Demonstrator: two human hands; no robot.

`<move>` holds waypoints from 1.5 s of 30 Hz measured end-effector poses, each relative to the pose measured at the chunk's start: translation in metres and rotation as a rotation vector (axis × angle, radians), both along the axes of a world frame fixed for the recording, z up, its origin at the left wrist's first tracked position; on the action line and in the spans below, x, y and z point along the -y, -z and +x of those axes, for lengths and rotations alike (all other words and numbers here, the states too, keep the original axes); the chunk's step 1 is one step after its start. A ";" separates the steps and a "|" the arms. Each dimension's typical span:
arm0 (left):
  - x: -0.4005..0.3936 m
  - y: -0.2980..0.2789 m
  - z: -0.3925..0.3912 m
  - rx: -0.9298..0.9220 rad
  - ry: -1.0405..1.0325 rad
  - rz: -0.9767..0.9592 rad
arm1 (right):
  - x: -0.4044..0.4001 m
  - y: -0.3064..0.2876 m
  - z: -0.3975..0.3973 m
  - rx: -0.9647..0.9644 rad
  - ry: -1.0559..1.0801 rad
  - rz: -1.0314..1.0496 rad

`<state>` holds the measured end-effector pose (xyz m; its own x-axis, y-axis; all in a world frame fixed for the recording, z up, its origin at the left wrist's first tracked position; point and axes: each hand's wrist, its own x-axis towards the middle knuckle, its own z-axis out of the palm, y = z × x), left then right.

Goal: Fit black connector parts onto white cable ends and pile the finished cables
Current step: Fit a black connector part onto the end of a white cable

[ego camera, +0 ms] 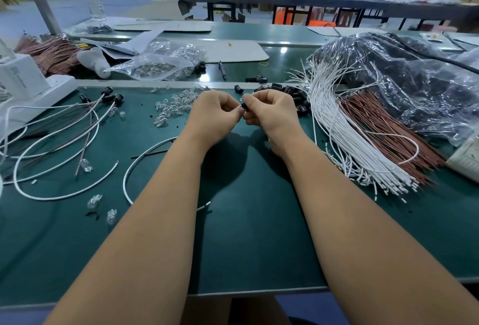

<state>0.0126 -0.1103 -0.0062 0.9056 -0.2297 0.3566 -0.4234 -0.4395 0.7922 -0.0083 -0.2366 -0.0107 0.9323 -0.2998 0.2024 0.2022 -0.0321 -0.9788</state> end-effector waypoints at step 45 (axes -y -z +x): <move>0.000 0.001 -0.004 -0.089 0.041 -0.125 | 0.002 0.001 0.002 -0.025 0.012 -0.025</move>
<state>0.0086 -0.1099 -0.0076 0.9256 -0.2262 0.3035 -0.3648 -0.3190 0.8747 -0.0066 -0.2390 -0.0122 0.9335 -0.3059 0.1871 0.1775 -0.0590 -0.9823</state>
